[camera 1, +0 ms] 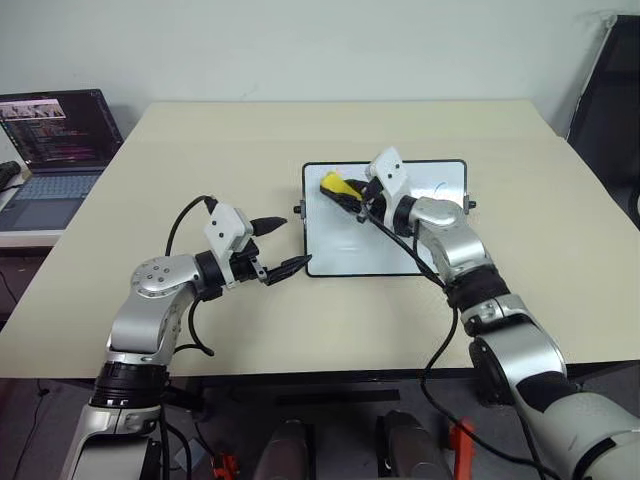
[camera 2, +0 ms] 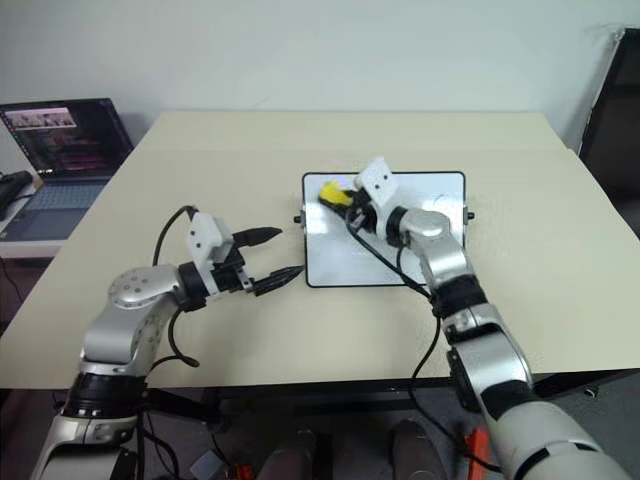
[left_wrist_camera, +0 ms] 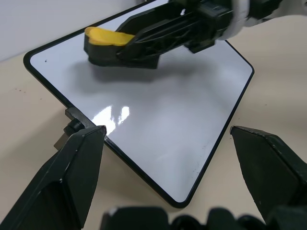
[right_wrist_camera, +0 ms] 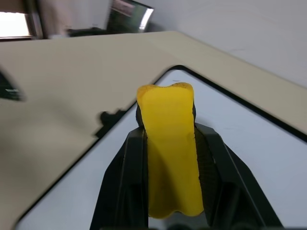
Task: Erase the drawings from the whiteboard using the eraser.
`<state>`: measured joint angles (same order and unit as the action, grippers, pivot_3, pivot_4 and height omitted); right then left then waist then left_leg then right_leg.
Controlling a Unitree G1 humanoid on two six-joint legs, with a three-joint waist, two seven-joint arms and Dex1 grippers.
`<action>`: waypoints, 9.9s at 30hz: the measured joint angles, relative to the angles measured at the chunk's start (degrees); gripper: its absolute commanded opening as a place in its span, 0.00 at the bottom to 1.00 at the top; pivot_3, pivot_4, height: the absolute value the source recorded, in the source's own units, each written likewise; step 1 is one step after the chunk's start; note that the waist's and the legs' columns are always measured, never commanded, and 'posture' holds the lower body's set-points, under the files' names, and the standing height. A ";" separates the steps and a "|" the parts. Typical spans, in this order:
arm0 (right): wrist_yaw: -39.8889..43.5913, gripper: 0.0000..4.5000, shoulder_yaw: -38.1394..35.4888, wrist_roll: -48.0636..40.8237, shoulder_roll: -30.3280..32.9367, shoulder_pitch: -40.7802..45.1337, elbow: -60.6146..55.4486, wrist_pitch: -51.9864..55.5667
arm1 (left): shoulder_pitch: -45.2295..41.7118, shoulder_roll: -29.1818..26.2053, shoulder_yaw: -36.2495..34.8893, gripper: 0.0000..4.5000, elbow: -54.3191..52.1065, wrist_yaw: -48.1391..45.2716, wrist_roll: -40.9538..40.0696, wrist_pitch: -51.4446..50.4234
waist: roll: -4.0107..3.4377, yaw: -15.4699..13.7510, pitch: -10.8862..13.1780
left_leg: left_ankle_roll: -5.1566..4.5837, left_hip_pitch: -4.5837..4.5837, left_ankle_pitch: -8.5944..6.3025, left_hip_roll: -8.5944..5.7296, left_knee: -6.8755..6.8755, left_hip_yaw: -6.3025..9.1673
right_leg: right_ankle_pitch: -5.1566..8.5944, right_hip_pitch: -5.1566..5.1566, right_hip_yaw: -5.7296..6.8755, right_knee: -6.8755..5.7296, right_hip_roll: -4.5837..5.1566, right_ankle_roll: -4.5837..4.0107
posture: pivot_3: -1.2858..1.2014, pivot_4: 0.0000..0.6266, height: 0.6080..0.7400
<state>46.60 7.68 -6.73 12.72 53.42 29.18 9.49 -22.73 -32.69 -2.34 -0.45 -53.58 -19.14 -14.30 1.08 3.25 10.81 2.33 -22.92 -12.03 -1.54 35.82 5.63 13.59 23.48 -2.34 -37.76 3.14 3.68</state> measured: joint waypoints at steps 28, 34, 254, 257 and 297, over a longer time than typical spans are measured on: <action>1.83 0.22 -15.38 -16.54 24.92 -13.99 -31.62 22.47 | -5.78 -0.84 0.38 1.00 0.46 -3.45 -1.18 -0.15 | 0.05 -0.33 0.03 | 0.35 -0.06 -0.27 0.17 -0.04 -0.24 | 0.01 -0.20 -0.03 0.72 -0.06 0.05 | 0.52 0.24 1.00; 0.58 0.22 -12.02 -14.00 22.06 -9.72 -28.57 18.60 | -6.06 -1.15 0.37 1.00 0.37 -3.45 -1.18 -0.17 | 0.05 -0.33 0.03 | 0.35 -0.05 -0.27 0.17 -0.05 -0.23 | 0.01 -0.20 -0.02 0.72 -0.06 0.04 | 0.52 0.24 1.00; -11.15 0.43 -23.79 -3.04 33.82 -23.62 16.71 4.89 | -11.15 7.79 11.89 1.00 1.06 -8.85 -0.27 2.12 | 0.14 -0.86 0.06 | 0.23 0.04 -0.62 0.20 0.21 -0.83 | 0.03 -0.30 -0.47 0.80 -0.06 0.28 | 0.52 0.24 1.00; -11.13 0.65 -23.79 -3.05 33.77 -23.67 16.54 4.96 | -11.12 7.78 11.89 1.00 1.06 -8.43 -0.25 2.13 | 0.14 -0.86 0.06 | 0.23 0.03 -0.63 0.19 0.22 -0.84 | 0.03 -0.30 -0.47 0.80 -0.06 0.28 | 0.52 0.24 1.00; -30.39 1.00 -26.22 -8.50 3.80 -38.41 -13.91 -6.94 | -4.00 20.83 -2.88 1.00 31.96 42.17 17.32 30.07 | 0.07 -1.45 -0.05 | 0.24 0.11 -0.62 0.17 0.25 -0.77 | -0.04 -0.32 -0.44 0.69 -0.04 0.31 | 0.52 0.24 1.00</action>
<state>16.20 -18.55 -15.23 16.53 15.01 15.27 2.54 -26.73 -11.86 -5.22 31.51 -11.40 -1.82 15.77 1.15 1.80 10.77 2.57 -22.81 -12.65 -1.37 36.08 4.86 13.54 23.16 -2.78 -37.07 3.10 3.99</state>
